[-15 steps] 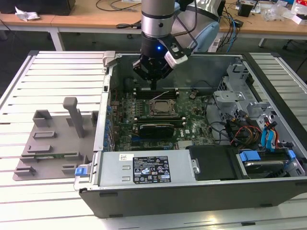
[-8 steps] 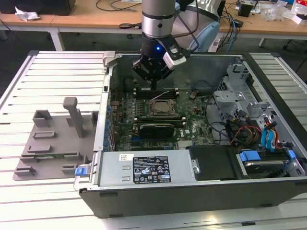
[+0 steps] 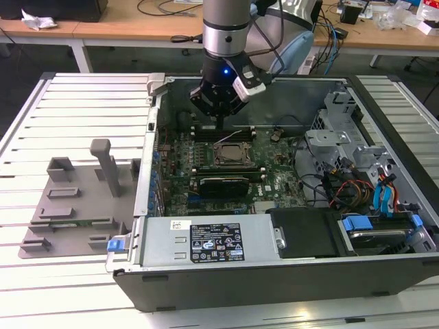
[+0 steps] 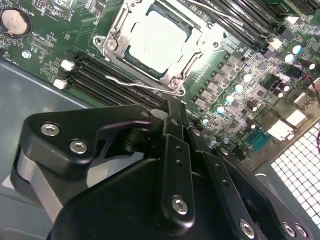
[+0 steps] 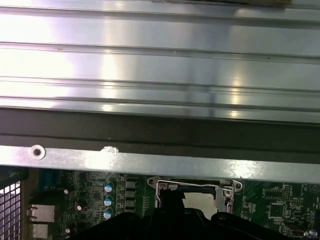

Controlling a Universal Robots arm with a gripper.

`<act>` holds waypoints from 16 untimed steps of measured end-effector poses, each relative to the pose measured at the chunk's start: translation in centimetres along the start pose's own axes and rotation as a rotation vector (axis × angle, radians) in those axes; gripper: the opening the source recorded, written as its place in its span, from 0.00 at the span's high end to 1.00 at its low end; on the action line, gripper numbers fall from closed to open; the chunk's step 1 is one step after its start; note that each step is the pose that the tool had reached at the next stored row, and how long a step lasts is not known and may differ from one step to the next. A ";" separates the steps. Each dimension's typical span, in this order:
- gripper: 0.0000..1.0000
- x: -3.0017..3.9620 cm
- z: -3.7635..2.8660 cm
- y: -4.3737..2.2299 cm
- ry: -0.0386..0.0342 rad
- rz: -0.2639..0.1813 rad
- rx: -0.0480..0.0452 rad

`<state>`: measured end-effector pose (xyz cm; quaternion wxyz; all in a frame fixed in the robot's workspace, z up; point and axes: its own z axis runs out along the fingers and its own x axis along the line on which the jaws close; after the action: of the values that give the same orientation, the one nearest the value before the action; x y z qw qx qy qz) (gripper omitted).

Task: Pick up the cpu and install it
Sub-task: 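Install the first cpu locking lever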

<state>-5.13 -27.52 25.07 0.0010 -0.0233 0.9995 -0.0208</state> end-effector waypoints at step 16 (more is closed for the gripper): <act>0.89 -1.04 2.49 0.82 0.0007 0.004 -0.0001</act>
<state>-4.13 -26.76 22.55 0.0007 -0.0215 0.9996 -0.0207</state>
